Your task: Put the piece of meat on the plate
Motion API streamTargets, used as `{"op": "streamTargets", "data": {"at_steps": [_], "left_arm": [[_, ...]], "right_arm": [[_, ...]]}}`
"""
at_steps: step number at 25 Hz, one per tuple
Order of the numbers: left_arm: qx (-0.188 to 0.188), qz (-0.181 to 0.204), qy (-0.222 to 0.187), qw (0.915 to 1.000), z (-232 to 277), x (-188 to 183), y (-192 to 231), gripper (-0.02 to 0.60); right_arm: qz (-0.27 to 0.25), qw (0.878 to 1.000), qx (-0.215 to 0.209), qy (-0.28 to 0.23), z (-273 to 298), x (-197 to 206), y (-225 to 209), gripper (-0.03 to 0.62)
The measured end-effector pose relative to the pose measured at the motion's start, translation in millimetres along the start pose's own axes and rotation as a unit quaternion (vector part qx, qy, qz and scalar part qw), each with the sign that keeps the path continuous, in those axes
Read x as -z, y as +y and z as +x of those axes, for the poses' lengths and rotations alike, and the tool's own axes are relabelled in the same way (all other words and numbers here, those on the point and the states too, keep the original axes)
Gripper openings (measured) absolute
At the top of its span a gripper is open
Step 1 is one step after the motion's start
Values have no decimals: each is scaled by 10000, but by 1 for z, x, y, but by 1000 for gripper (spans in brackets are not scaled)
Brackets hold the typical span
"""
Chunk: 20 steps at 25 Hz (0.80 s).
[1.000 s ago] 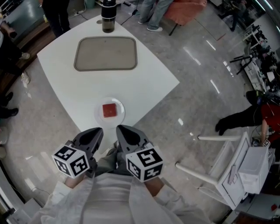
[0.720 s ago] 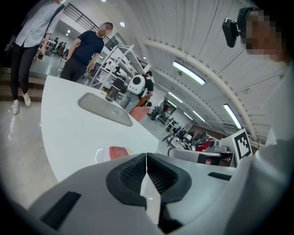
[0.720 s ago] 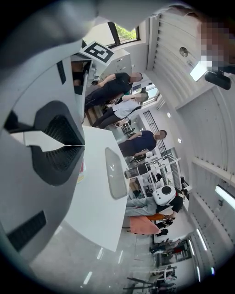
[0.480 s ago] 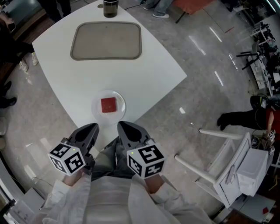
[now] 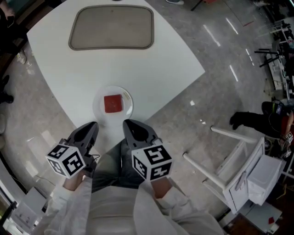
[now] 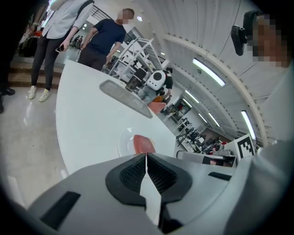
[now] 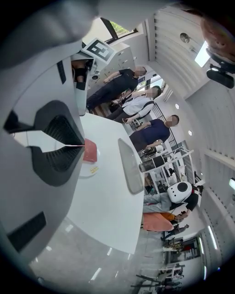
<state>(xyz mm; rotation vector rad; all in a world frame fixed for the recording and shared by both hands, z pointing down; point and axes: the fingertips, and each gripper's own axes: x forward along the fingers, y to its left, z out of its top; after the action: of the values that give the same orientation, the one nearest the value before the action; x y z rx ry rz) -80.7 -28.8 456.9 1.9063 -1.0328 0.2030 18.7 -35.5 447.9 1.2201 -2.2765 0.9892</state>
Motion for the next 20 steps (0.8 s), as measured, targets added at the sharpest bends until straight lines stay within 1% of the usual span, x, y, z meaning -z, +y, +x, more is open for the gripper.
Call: {"op": "streamTargets", "data": {"at_steps": [4, 7, 9, 16, 20], "left_arm": [[-194, -76, 112, 9997, 9, 4, 16, 14], [-250, -119, 217, 9994, 14, 6, 21, 14], [-309, -132, 260, 9991, 16, 6, 25, 14], [-593, -123, 286, 9978, 20, 4, 36, 17], [-685, -136, 298, 9971, 23, 2, 37, 23]], "right_arm": [[45, 9998, 30, 174, 10, 9, -9, 15], [-27, 9995, 104, 295, 13, 14, -15, 17], [14, 9993, 121, 355, 17, 17, -17, 17], [127, 9987, 213, 444, 24, 19, -30, 17], [185, 9984, 271, 471, 25, 16, -39, 18]]}}
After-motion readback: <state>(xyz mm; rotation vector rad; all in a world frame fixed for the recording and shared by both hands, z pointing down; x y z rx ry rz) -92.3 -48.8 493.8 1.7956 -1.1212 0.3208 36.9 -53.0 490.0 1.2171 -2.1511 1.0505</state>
